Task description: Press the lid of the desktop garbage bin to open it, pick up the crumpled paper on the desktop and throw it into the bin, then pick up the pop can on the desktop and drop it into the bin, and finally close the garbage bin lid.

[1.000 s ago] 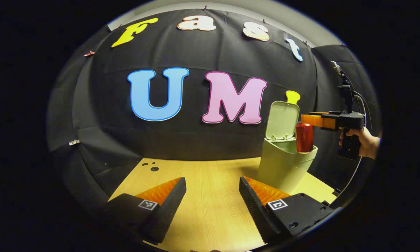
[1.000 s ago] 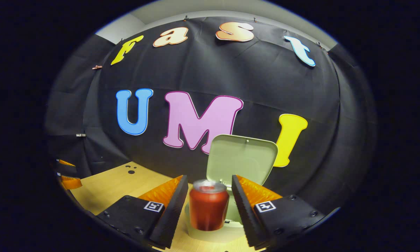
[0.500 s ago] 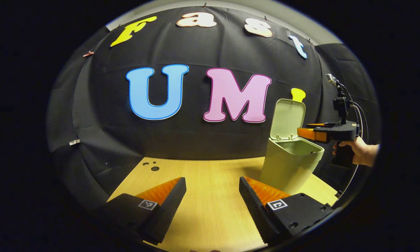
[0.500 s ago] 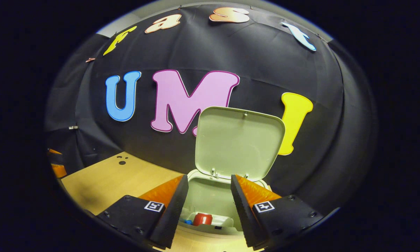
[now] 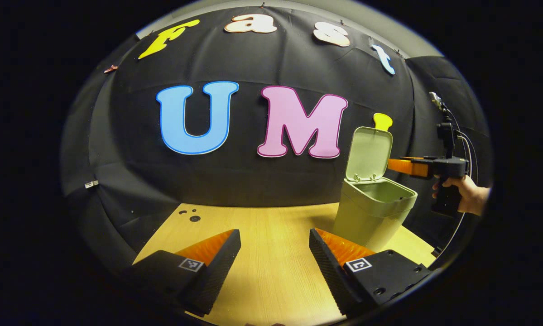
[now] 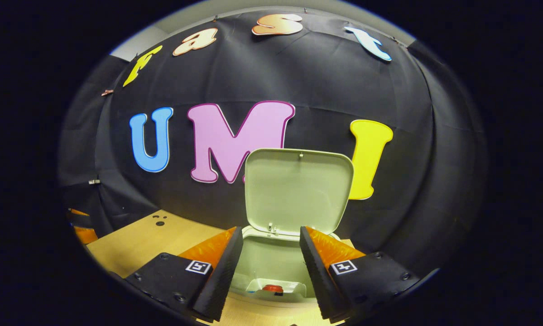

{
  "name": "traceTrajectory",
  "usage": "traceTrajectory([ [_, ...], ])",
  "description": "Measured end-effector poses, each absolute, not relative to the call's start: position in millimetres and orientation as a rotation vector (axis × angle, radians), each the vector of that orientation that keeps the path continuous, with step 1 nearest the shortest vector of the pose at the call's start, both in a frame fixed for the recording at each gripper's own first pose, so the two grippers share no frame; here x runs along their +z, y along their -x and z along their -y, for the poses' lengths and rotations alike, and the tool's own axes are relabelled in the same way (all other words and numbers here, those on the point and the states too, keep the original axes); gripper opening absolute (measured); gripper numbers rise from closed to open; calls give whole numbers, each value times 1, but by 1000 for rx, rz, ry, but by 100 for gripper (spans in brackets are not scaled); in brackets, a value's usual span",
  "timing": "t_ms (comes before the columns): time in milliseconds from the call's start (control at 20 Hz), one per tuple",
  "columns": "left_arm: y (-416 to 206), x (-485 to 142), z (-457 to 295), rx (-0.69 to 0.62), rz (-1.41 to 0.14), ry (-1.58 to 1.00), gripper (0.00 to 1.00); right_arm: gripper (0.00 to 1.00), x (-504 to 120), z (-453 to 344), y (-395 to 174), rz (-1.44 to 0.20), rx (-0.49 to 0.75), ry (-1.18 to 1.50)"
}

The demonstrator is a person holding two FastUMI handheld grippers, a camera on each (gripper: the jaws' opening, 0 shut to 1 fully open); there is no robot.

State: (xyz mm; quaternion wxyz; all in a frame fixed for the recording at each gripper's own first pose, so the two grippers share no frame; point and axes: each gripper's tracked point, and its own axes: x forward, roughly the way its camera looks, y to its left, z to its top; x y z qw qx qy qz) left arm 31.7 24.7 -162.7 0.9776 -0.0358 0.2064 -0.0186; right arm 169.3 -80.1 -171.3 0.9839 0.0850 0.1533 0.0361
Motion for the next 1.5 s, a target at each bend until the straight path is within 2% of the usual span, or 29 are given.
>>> traceTrajectory([
  [350, -34, -162, -13, -59, -418, 71, 98, 89, -114, 111, -213, -169, 10, -180],
  [650, -39, -163, -10, -14, -420, 82, 98, 91, -76, 124, -251, -39, -9, -179],
  [750, -42, -164, -3, -7, -420, 93, 98, 93, -74, 128, -263, -17, -16, -176],
  [800, -44, -164, -1, -3, -423, 91, 98, 97, -74, 129, -269, -9, -19, -178],
  [850, -44, -165, 0, 5, -426, 87, 98, 94, -73, 130, -274, -4, -21, -181],
  [1050, -44, -165, 6, 30, -431, 87, 98, 98, -86, 135, -293, -13, -28, -183],
  [1150, -43, -166, 7, 41, -436, 82, 98, 92, -95, 135, -300, -28, -32, -182],
  [1500, -37, -173, 8, 55, -434, 90, 98, 96, -105, 129, -293, -68, 0, -188],
])
